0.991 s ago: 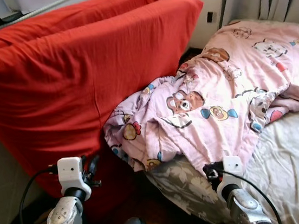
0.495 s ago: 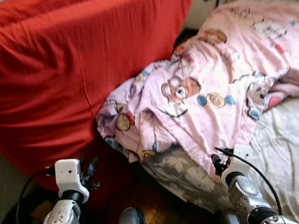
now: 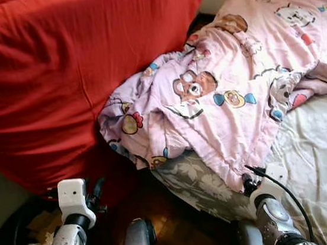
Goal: Clean up the room
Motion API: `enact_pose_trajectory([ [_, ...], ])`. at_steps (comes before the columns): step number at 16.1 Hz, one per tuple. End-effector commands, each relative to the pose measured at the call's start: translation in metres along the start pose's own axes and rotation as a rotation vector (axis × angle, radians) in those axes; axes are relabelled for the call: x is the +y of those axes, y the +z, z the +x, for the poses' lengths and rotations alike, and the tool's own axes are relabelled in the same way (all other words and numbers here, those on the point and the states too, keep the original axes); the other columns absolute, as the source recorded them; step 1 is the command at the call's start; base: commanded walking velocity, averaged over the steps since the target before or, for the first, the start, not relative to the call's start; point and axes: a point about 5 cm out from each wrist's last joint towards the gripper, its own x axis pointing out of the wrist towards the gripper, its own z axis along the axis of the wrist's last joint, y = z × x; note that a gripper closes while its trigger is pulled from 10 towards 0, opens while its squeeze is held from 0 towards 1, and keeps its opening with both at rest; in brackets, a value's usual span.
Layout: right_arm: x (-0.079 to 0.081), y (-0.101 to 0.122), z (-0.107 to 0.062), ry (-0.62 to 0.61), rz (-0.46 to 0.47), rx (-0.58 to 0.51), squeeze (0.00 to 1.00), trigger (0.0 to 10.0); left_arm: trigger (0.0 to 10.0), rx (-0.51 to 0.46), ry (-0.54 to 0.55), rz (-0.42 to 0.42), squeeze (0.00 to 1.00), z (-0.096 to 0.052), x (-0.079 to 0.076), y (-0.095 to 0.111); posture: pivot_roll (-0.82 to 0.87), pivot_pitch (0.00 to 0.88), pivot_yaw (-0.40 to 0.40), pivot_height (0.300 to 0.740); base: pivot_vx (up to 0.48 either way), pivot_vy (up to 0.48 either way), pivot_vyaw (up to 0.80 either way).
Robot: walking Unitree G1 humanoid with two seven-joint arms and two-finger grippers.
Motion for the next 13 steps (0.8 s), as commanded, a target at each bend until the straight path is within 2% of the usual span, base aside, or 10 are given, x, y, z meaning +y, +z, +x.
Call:
enact_pose_trajectory([
  [1, 0.001, -0.012, -0.004, 0.02, 0.007, 0.045, 0.0, 10.0, 10.0, 0.008, 0.007, -0.005, 0.0, -0.003, 0.0, 0.0, 0.18, 0.22, 0.02, 0.605, 0.0, 0.0, 0.0],
  [9, 0.013, -0.019, -0.006, 0.162, 0.049, 0.079, 0.0, 10.0, 10.0, 0.01, 0.01, -0.004, 0.0, -0.003, -0.002, 0.0, 0.19, 0.221, 0.015, 0.605, 0.0, 0.0, 0.0],
  [11, 0.019, -0.027, -0.009, 0.213, 0.058, 0.118, 0.0, 10.0, 10.0, 0.011, 0.014, -0.002, 0.0, -0.004, -0.001, 0.0, 0.19, 0.219, 0.014, 0.605, 0.0, 0.0, 0.0],
  [13, 0.021, -0.029, -0.01, 0.218, 0.06, 0.127, 0.0, 10.0, 10.0, 0.011, 0.015, -0.001, 0.0, -0.005, -0.001, 0.0, 0.19, 0.219, 0.014, 0.605, 0.0, 0.0, 0.0],
])
